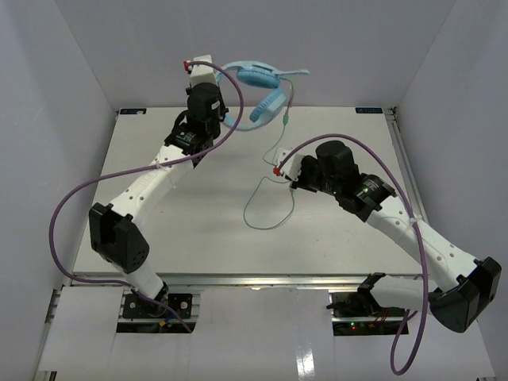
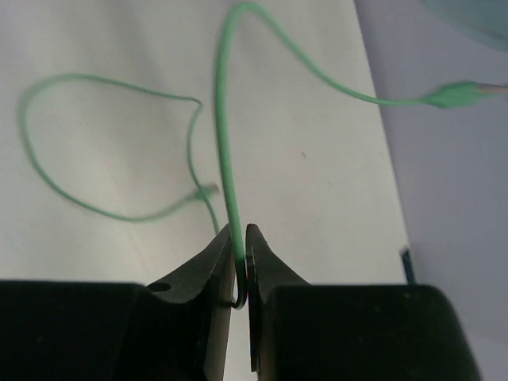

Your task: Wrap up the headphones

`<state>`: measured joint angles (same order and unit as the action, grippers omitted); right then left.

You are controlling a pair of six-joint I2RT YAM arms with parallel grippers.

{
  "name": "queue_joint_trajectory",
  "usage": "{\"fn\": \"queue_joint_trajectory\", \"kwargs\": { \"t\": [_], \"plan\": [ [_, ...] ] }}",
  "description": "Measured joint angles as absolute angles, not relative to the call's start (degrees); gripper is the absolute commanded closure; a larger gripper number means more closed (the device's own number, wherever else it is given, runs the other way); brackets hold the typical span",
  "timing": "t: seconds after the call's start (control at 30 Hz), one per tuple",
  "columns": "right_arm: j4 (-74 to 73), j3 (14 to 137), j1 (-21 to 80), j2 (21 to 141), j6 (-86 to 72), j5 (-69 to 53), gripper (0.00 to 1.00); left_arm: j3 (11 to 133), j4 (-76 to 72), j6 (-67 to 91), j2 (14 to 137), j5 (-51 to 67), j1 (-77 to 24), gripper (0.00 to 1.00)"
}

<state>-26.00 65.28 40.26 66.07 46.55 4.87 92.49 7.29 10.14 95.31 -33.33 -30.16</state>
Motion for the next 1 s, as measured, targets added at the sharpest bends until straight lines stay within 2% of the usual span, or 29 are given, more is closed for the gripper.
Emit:
{"fn": "queue_joint_trajectory", "kwargs": {
  "t": [0.17,0.33,0.63,1.0],
  "plan": [
    [-25.90,64.72,38.08,64.20,56.33,19.37,0.86,87.65,11.54,3.57,97.76,-27.94,-30.70,1.00],
    [-25.05,70.34,35.20,64.22,59.94,23.48,0.86,80.67,14.54,-1.50,97.43,-23.05,-32.20,1.00],
    [-22.00,75.56,34.00,64.69,60.39,20.63,0.85,74.23,15.77,-6.02,94.41,-6.14,-33.21,1.00],
    [-17.53,73.37,23.84,66.80,57.73,9.63,0.87,69.73,14.16,-9.78,76.94,8.35,-33.33,1.00]
  ]
}}
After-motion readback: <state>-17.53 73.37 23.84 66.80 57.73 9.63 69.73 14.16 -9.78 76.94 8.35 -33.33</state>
